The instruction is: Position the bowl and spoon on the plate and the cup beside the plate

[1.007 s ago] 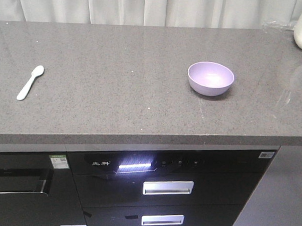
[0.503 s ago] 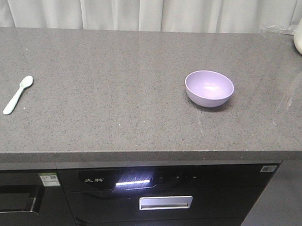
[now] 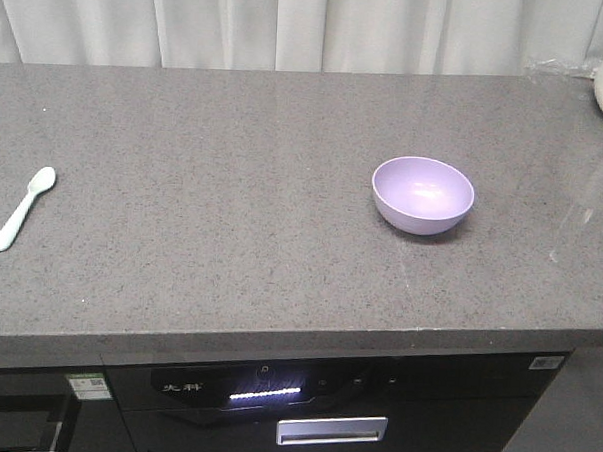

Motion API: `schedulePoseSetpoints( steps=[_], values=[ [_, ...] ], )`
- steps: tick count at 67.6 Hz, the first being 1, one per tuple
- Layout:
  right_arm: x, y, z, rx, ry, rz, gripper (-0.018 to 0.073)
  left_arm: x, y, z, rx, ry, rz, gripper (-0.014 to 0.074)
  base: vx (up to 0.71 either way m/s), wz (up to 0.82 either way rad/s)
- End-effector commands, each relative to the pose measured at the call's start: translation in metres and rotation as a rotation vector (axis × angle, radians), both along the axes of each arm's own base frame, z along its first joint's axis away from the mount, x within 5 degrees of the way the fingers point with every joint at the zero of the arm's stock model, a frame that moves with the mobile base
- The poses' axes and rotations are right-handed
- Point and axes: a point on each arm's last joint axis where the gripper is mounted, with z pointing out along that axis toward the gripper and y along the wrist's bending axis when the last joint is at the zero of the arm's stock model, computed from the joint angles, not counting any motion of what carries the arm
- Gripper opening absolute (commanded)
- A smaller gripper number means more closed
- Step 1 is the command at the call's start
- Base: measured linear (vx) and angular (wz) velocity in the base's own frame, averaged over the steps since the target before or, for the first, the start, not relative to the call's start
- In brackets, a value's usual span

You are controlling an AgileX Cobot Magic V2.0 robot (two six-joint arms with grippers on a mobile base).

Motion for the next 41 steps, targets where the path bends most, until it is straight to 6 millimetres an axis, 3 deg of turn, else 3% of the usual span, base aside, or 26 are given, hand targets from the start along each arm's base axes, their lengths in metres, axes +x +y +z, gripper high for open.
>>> schedulePoseSetpoints(
  steps=[1,41],
  values=[
    [-0.0007,0.0014,0.0059,-0.013,-0.078,0.012,-0.0003,-0.001,-0.0007,0.0095,-0.005,-0.089,-0.008,-0.0006,0.07,0.0],
    [-0.0007,0.0014,0.0059,-0.013,-0.078,0.012,-0.0003,-0.001,-0.0007,0.0095,-0.005,-0.089,-0.008,-0.0006,0.05,0.01]
  ],
)
